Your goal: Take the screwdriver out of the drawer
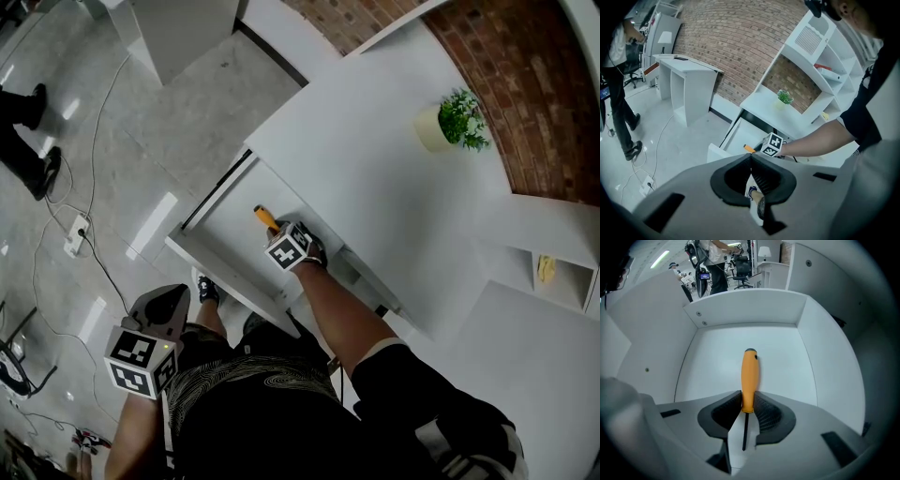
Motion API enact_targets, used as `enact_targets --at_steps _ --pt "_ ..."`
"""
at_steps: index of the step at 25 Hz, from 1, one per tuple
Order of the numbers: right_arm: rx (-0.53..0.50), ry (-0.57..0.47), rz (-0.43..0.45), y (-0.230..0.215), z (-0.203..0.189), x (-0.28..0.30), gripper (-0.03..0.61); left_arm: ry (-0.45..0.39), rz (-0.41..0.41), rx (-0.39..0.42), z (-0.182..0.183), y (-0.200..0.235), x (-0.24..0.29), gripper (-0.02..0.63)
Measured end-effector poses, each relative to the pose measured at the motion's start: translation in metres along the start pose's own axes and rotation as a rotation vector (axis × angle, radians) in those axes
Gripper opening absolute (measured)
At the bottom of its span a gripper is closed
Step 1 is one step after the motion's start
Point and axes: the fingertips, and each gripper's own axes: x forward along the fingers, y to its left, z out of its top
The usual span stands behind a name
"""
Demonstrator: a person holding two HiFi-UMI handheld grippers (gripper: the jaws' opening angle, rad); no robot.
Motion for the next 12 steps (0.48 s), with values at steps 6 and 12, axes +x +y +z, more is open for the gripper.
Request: enact_targets --at_steps 6,12 --pt "0.031 0.013 -0.009 0.0 -0.001 0.001 0.086 -0.002 -0.008 0.008 -0.002 -0.003 -0.003 0.017" --pt "0.067 0.034 -0.009 -0.001 -0.001 0.001 0.083 -0.018 0.013 0.006 -0.002 0.006 -0.015 0.017"
